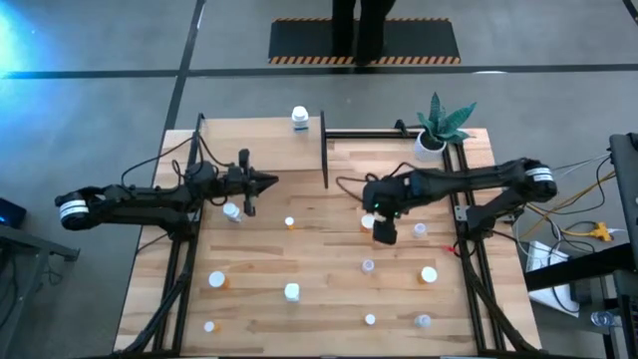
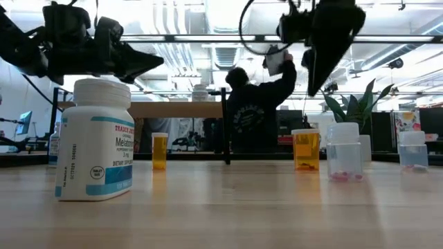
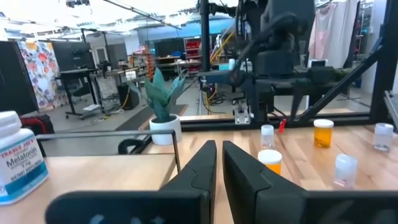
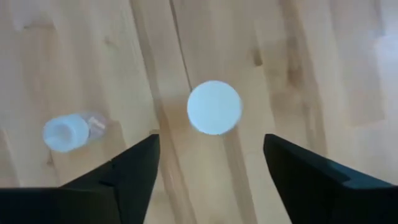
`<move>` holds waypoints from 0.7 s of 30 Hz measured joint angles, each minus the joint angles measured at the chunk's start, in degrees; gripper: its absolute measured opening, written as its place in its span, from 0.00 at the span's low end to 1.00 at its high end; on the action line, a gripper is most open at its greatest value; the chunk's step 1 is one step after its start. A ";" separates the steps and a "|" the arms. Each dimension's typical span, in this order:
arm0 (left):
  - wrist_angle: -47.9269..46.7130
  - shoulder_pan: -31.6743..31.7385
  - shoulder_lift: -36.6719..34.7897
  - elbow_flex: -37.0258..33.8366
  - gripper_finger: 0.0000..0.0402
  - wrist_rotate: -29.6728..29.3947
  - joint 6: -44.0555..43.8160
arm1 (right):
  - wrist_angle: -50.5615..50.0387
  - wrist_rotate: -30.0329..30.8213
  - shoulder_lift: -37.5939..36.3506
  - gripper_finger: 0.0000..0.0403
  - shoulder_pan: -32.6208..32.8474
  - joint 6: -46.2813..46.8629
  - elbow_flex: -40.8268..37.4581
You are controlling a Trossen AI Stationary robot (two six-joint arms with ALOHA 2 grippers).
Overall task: Pick and place medicine bottles onto shelf by color
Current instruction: Put the top large orange pill bottle on the shelf
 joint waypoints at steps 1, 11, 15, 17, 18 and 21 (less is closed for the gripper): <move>0.02 -0.02 0.00 -0.14 0.03 0.00 -0.04 | 1.02 0.02 0.96 0.71 0.25 0.00 -0.44; 2.00 -0.50 -0.06 -2.13 0.03 0.02 0.04 | 6.21 0.61 9.61 0.75 0.67 -1.65 -2.74; 2.15 -0.52 -0.11 -2.15 0.03 0.02 0.05 | 7.82 0.39 11.73 0.73 0.65 -2.56 -2.92; 3.03 -0.52 -0.02 -2.15 0.03 0.02 0.06 | 7.91 1.83 12.20 0.71 0.65 -2.62 -2.94; 3.07 -0.53 -0.02 -2.15 0.03 0.02 0.07 | 8.05 2.24 12.35 0.70 0.67 -2.63 -2.94; 3.05 -0.57 -0.02 -2.17 0.03 0.02 0.41 | 8.56 2.62 12.76 0.68 0.65 -3.13 -2.92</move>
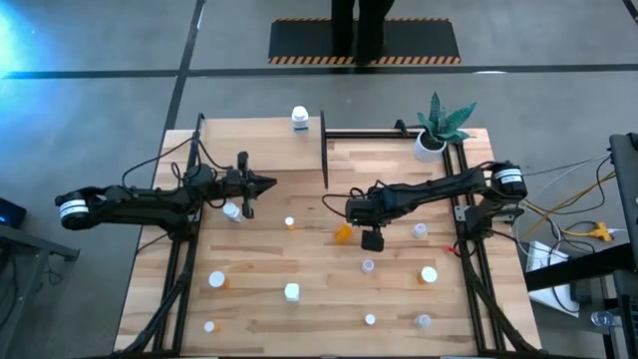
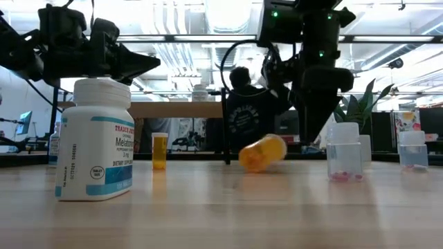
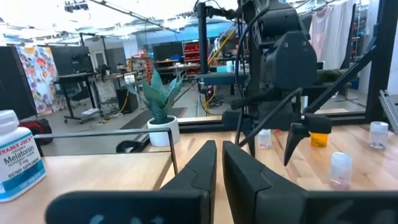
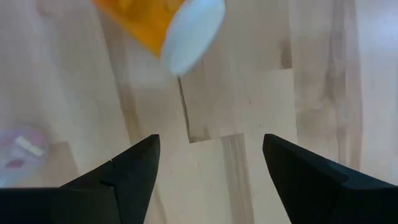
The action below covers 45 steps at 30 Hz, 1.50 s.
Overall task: Pick and place medicine bottles onto shelf by color
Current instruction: Put the top large orange pill bottle on the shelf
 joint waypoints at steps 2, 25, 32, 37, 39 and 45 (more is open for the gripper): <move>0.48 0.00 0.00 0.00 0.03 -0.02 0.37 | 0.98 0.00 -0.04 0.66 0.00 -0.40 0.00; -34.74 -11.30 15.66 27.19 0.05 -3.75 -7.52 | 42.19 4.54 -24.45 0.04 -6.76 -12.16 -27.78; -56.36 -15.70 26.21 43.78 0.18 -8.89 -14.35 | 50.60 6.15 -32.23 0.03 -12.32 -20.89 -30.86; -63.48 -19.17 34.13 53.42 0.31 -9.85 -19.58 | 50.68 6.19 -35.67 0.03 -15.16 -21.98 -31.49; -65.17 -20.71 37.23 56.85 0.36 -11.49 -20.88 | 50.74 6.21 -36.54 0.03 -15.60 -22.41 -32.25; -66.87 -24.65 45.79 65.55 0.49 -14.21 -25.83 | 50.94 6.54 -37.92 0.03 -16.63 -22.98 -35.77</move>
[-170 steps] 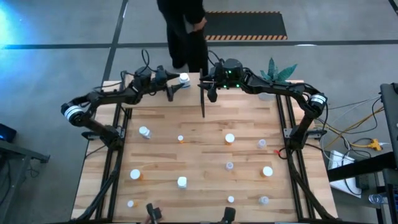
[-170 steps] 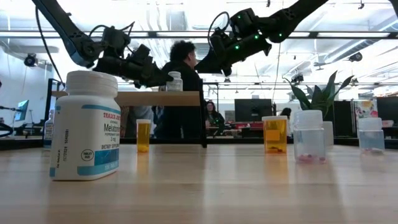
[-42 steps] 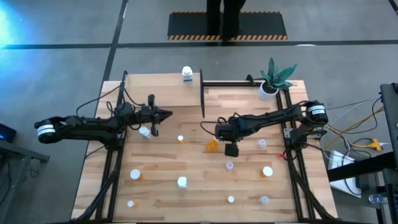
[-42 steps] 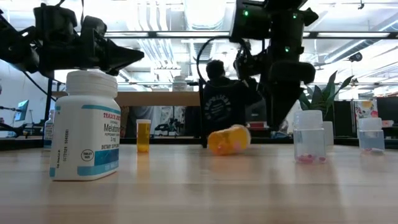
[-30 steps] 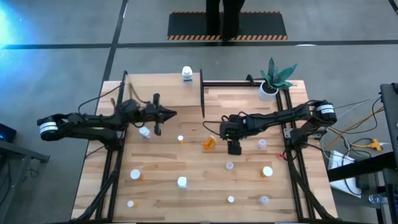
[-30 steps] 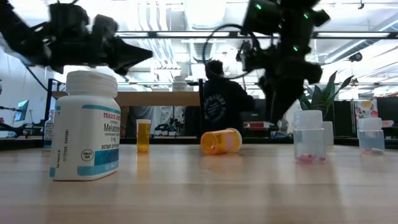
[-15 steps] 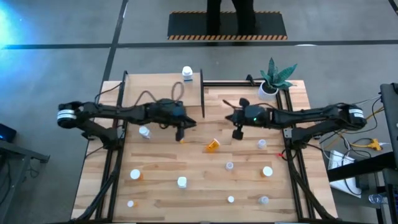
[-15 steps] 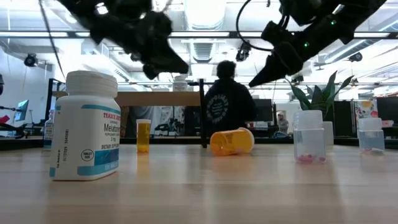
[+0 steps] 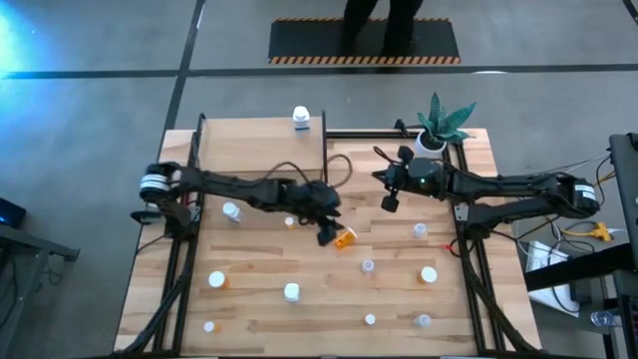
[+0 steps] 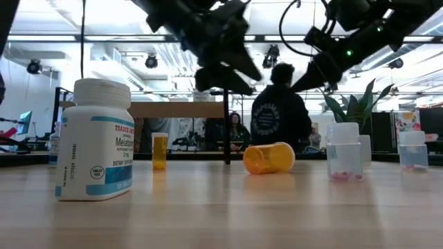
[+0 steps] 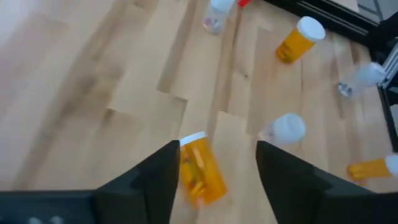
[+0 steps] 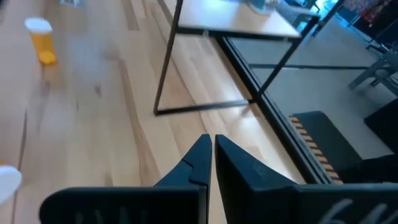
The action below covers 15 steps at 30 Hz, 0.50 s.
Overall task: Pick and place medicine bottles onto shelf by color
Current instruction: Put the top large orange pill bottle on the shelf
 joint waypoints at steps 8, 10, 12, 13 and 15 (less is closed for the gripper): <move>-1.55 -3.15 10.12 7.05 0.61 -3.90 -3.01 | 6.70 0.03 -0.47 0.03 -0.20 -2.05 -5.71; -1.57 -3.58 12.22 8.32 0.63 -5.67 -3.00 | 6.78 0.02 -0.93 0.03 -0.20 -1.71 -5.78; -1.79 -3.96 13.67 9.19 0.64 -7.64 -3.00 | 6.29 0.02 -1.33 0.03 -0.20 -0.96 -5.78; -2.15 -4.14 14.40 9.57 0.65 -8.67 -2.99 | 6.21 0.01 -1.51 0.03 -0.18 -0.87 -5.82; -3.73 -4.54 15.59 10.65 0.65 -11.88 -2.93 | 5.96 0.02 -2.02 0.03 -0.17 -0.48 -6.19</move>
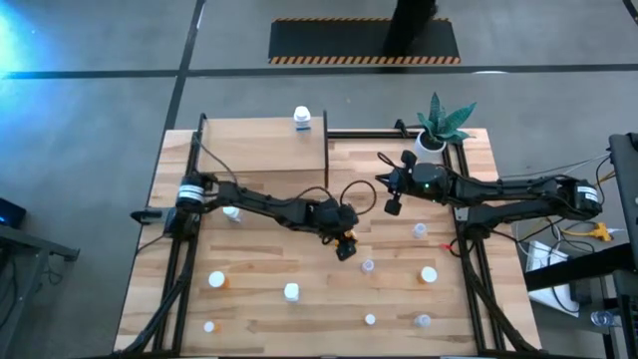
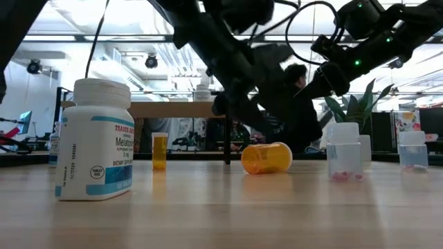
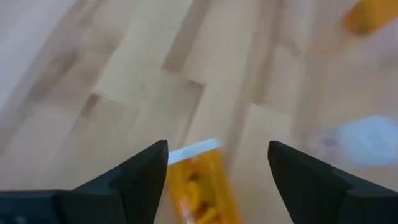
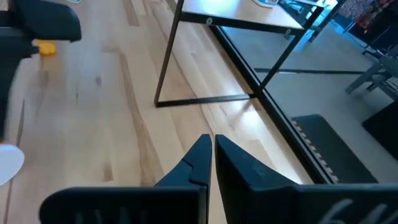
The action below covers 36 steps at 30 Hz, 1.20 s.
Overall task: Pick and place medicine bottles onto shelf by color
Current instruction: Put the top large orange pill bottle on the shelf
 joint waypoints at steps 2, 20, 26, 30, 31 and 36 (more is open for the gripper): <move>-3.62 -0.39 0.85 0.88 0.65 -3.26 0.35 | 0.07 0.00 -0.14 0.03 0.00 0.30 -0.33; -5.10 0.11 1.78 -0.61 0.65 -4.52 -5.96 | 1.88 -0.06 -0.34 0.03 0.02 -0.46 -0.69; -4.88 0.83 1.84 -0.96 0.65 -1.96 -6.08 | 3.31 -0.13 -0.34 0.03 0.02 -1.80 -0.69; -4.99 1.50 2.24 -1.13 0.63 -1.65 -6.03 | 4.63 -0.13 -0.34 0.03 0.02 -2.81 -0.69; -4.89 1.76 2.36 -1.13 0.62 -1.21 -5.89 | 4.84 -0.14 -0.34 0.03 0.02 -2.99 -0.69; -4.12 2.59 4.57 -0.83 0.55 2.39 -5.19 | 5.49 -0.17 -0.34 0.03 0.02 -3.95 -0.69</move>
